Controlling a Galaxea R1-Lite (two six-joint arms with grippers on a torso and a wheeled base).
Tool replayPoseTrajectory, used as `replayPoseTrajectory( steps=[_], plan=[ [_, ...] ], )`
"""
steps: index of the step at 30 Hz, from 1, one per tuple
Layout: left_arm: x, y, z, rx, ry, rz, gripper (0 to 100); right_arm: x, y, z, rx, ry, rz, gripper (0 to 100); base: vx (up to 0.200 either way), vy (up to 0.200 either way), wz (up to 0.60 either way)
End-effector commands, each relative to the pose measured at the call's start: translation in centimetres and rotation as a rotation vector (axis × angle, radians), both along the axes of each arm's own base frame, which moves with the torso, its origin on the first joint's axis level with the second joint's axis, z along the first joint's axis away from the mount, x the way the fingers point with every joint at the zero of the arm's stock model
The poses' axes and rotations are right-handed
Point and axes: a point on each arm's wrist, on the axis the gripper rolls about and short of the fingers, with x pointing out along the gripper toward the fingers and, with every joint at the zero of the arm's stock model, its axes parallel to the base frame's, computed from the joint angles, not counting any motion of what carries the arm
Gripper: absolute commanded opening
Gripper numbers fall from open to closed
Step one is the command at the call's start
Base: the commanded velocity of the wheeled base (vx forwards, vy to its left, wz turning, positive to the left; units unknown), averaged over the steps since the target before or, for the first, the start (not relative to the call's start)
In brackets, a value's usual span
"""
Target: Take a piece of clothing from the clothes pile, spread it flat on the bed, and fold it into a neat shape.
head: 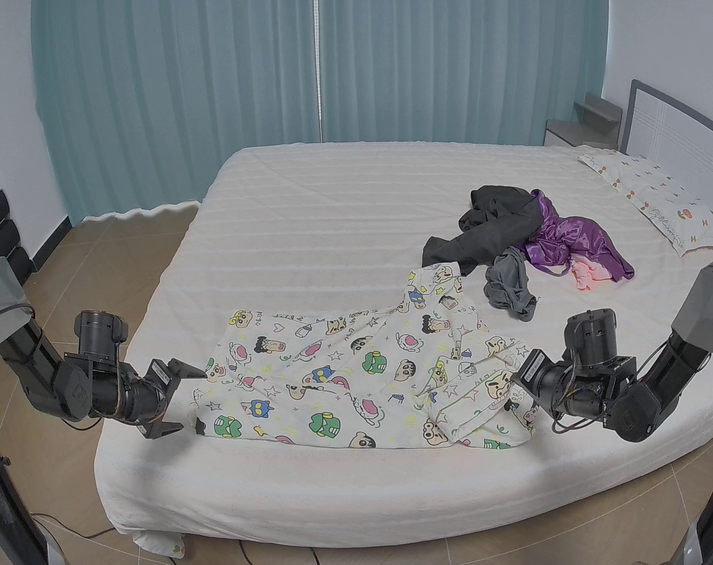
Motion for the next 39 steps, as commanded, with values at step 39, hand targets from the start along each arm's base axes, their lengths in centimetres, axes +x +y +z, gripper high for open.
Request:
replayPoseTrajectory(
  steps=[39],
  plan=[
    [0.0, 0.0, 0.0, 0.0, 0.002, -0.001, 100, -4.3, -0.2, 1.2, -0.201, 0.242, 0.139, 0, 0.0, 0.0, 0.0]
  ],
)
